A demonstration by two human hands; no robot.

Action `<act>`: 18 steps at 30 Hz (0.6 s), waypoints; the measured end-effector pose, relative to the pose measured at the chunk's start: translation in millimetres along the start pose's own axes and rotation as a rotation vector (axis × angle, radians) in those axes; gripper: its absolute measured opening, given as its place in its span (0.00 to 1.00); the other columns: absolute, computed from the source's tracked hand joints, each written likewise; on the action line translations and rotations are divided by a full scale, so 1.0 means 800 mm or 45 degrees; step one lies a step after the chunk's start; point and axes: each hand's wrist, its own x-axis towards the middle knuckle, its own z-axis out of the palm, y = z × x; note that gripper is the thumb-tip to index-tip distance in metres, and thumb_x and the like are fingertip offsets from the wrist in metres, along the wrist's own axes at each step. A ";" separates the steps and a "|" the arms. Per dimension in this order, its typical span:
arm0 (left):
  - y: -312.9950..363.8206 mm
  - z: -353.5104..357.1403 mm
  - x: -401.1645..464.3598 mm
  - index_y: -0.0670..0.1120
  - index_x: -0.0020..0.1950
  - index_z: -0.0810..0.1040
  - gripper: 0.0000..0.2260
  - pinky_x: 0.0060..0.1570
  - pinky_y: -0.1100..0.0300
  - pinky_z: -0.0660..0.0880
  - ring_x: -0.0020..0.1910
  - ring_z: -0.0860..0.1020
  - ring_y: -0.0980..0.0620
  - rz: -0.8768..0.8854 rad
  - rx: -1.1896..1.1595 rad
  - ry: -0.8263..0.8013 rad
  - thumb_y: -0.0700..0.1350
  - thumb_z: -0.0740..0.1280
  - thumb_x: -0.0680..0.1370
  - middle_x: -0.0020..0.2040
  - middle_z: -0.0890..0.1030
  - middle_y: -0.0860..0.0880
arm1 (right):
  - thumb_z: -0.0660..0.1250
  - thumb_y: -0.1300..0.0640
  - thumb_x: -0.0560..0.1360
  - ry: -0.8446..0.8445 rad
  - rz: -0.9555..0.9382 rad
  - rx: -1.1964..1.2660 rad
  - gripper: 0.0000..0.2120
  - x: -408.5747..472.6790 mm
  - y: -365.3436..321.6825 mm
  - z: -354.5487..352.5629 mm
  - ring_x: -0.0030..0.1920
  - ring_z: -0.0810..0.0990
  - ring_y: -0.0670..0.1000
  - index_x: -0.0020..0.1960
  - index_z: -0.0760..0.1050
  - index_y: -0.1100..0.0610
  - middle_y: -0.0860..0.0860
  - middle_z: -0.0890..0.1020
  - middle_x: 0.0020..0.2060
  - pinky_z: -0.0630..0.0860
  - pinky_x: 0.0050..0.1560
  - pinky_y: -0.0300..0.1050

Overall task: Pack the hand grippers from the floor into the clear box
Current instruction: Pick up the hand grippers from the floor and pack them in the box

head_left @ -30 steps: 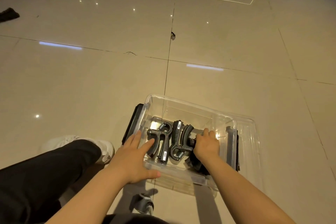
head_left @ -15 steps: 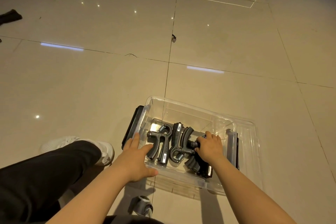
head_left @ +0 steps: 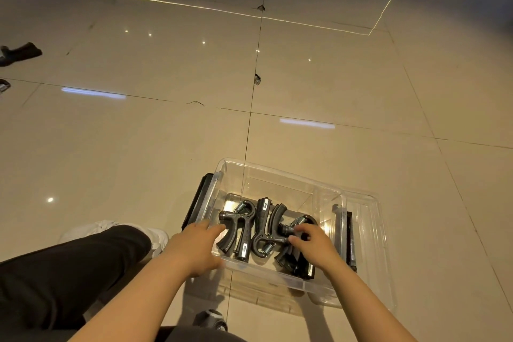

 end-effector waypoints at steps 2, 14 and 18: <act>0.005 -0.010 -0.009 0.56 0.74 0.59 0.27 0.63 0.54 0.69 0.69 0.67 0.51 0.027 0.088 0.098 0.56 0.63 0.77 0.72 0.67 0.52 | 0.65 0.53 0.77 -0.020 0.053 0.412 0.11 -0.026 -0.005 -0.006 0.57 0.75 0.51 0.59 0.74 0.51 0.49 0.75 0.60 0.72 0.52 0.43; 0.028 -0.057 -0.101 0.56 0.56 0.77 0.09 0.41 0.62 0.72 0.48 0.76 0.55 0.134 -0.019 0.989 0.47 0.61 0.79 0.52 0.80 0.57 | 0.65 0.59 0.76 0.063 -0.296 0.841 0.05 -0.123 -0.107 -0.055 0.47 0.81 0.51 0.47 0.80 0.56 0.52 0.84 0.45 0.76 0.45 0.41; 0.033 -0.073 -0.135 0.55 0.57 0.77 0.10 0.45 0.60 0.73 0.49 0.76 0.55 0.156 0.044 1.036 0.49 0.60 0.79 0.52 0.80 0.57 | 0.67 0.57 0.76 -0.012 -0.423 0.939 0.05 -0.160 -0.136 -0.065 0.45 0.83 0.53 0.46 0.79 0.58 0.54 0.84 0.44 0.79 0.51 0.52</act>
